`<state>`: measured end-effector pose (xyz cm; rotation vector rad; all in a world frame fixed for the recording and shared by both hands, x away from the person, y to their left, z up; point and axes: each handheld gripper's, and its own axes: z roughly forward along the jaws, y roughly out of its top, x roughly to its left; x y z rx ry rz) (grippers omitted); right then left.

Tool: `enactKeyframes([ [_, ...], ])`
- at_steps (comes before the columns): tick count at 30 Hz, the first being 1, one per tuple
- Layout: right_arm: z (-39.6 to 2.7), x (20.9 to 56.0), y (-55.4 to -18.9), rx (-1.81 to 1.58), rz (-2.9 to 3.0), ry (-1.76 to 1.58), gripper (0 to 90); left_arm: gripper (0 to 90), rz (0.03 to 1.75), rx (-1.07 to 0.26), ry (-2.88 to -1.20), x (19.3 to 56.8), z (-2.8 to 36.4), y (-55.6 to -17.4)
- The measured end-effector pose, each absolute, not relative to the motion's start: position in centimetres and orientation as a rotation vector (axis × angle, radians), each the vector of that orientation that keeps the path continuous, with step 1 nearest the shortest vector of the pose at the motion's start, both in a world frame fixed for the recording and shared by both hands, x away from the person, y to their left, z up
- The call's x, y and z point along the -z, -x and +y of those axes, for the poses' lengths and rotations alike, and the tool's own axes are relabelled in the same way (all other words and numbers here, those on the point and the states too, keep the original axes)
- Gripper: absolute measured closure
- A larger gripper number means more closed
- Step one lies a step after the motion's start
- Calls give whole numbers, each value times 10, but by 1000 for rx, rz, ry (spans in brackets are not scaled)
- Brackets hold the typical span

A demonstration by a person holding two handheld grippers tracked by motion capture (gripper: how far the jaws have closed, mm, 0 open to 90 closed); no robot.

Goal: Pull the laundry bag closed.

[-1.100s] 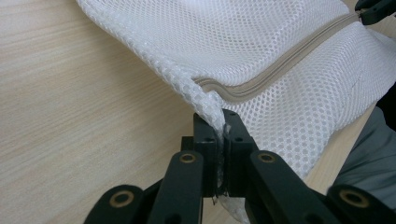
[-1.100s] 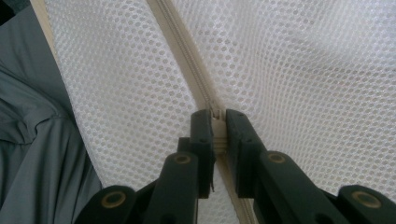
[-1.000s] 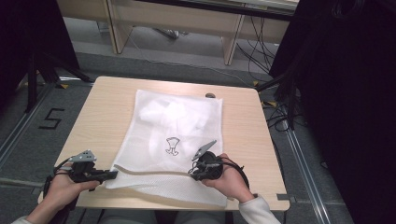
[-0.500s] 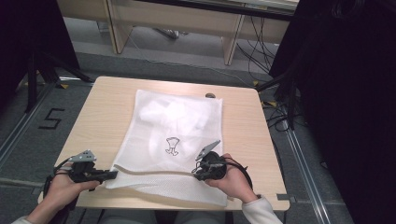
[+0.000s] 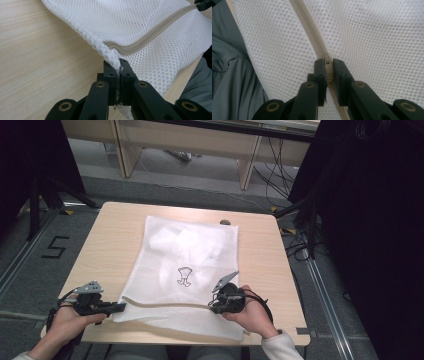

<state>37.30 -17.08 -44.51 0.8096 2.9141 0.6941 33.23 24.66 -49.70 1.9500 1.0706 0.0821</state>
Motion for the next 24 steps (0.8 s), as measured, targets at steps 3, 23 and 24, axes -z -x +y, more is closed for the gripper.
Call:
enactKeyframes([
  [3, -172, 445, -372, -701, 2907, -818, 823, 856, 1070, -79, -1952, 497, 247, -332],
  [23, -183, 444, -371, -698, 2899, -845, 823, 856, 1074, -76, -1948, 497, 247, -332],
  [24, -184, 444, -371, -702, 2900, -845, 823, 856, 1075, -73, -1947, 497, 247, -332],
])
